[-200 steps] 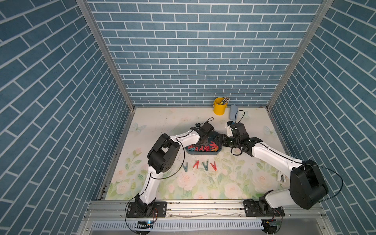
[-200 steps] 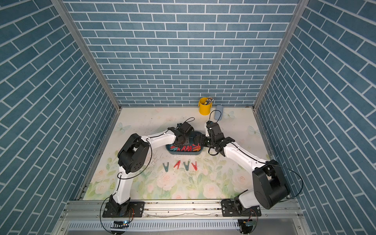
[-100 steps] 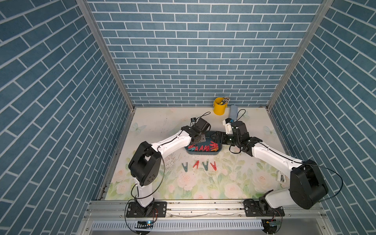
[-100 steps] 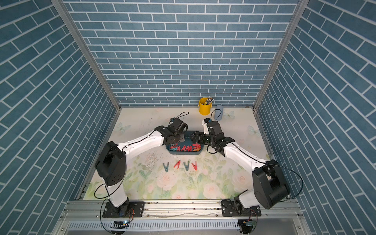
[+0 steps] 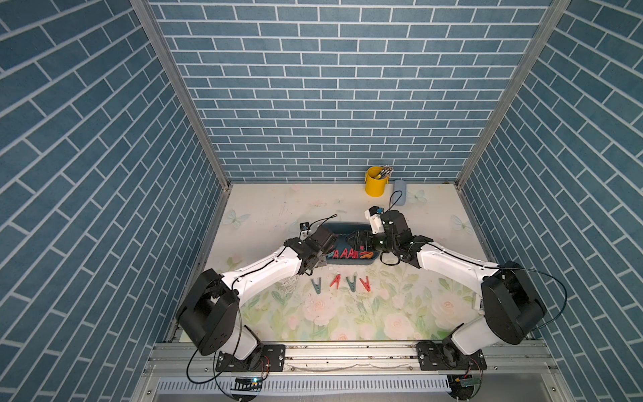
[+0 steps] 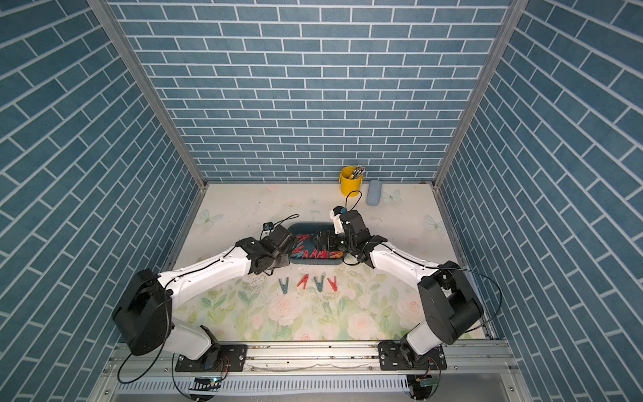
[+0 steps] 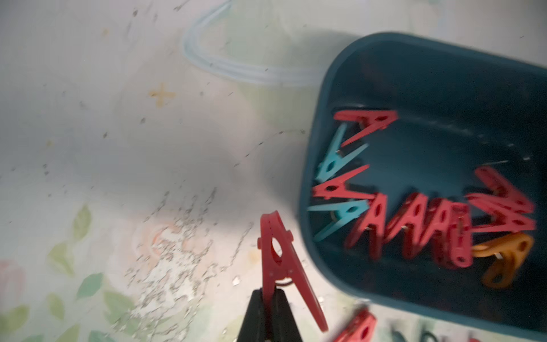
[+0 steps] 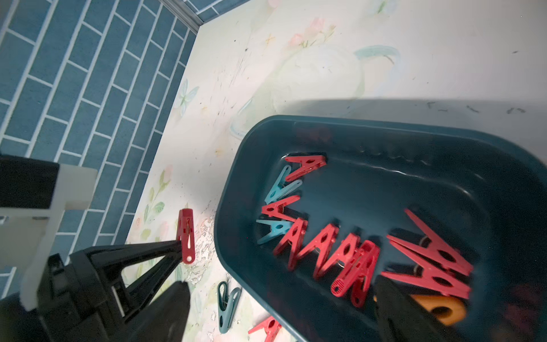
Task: Take the clothespins out of the storage box
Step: Pick up the clothespin from the storage box, then place the clothespin at the center of the board.
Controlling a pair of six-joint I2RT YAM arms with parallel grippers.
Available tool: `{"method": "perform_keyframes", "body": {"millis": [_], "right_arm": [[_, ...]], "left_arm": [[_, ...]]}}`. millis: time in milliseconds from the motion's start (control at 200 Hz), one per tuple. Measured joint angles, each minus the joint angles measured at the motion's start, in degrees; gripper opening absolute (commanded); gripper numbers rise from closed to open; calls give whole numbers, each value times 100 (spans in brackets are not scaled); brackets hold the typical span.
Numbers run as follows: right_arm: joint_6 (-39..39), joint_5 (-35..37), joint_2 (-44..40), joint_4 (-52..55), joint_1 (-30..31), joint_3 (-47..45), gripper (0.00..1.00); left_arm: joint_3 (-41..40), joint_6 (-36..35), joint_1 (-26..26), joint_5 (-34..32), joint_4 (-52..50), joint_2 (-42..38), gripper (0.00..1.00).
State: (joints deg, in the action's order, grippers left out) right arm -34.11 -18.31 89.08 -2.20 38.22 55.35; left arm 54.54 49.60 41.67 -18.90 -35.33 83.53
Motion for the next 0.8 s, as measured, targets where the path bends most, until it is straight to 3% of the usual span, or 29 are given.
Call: {"method": "perform_keyframes", "body": {"millis": [365,560,795], "right_arm": [[-9,4,306,-48,280,315,99],[-11,96,433,-20,339,341,99],[-7,409,721,162,356,651,99]], "left_arm": [[-1674,111,-28,160,101,-920,5],[-1947,28,-28,424,356,-868,7],[-2031,-120,-24,522,608,-608,20]]}}
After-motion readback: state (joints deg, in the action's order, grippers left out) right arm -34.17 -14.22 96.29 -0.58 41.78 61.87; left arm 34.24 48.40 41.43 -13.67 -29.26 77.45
